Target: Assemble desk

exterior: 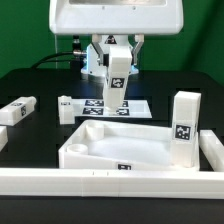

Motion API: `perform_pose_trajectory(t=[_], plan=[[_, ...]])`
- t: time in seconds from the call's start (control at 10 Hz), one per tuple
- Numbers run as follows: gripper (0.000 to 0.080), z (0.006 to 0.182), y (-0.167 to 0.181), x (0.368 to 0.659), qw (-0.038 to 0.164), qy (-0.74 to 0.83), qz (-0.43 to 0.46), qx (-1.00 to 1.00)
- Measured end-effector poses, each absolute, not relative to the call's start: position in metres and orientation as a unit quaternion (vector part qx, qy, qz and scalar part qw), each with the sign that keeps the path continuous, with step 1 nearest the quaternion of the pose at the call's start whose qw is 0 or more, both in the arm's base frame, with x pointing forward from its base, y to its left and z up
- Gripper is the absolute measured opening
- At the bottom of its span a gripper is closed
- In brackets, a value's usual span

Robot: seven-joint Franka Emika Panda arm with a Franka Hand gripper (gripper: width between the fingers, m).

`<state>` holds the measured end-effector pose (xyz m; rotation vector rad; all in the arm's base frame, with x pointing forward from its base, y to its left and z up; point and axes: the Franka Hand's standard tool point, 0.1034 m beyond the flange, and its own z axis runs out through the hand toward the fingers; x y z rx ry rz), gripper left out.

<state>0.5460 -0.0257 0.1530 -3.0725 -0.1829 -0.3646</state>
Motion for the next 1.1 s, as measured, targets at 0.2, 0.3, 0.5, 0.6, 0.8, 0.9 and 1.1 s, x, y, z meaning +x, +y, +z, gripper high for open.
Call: perform_pose_trajectory(t=[0.2,0.3,0.5,0.6,0.8,0.9,1.1], plan=[[0.029,0.157,-0.033,0.556,0.019,-0.033,-0.145,-0.989],[0.029,0.155,-0.03,0.555,0.011,-0.039,-0.147,-0.988],[0.029,0.153,-0.031,0.553,0.012,-0.038,-0.144,-0.989],[0.029,0.153,-0.031,0.553,0.012,-0.038,-0.144,-0.989],[0.029,0.155,-0.036,0.561,0.021,-0.037,-0.133,-0.99],[0.029,0.16,-0.037,0.575,0.025,-0.037,-0.132,-0.99],[0.029,0.163,-0.04,0.587,0.015,-0.046,-0.15,-0.987]])
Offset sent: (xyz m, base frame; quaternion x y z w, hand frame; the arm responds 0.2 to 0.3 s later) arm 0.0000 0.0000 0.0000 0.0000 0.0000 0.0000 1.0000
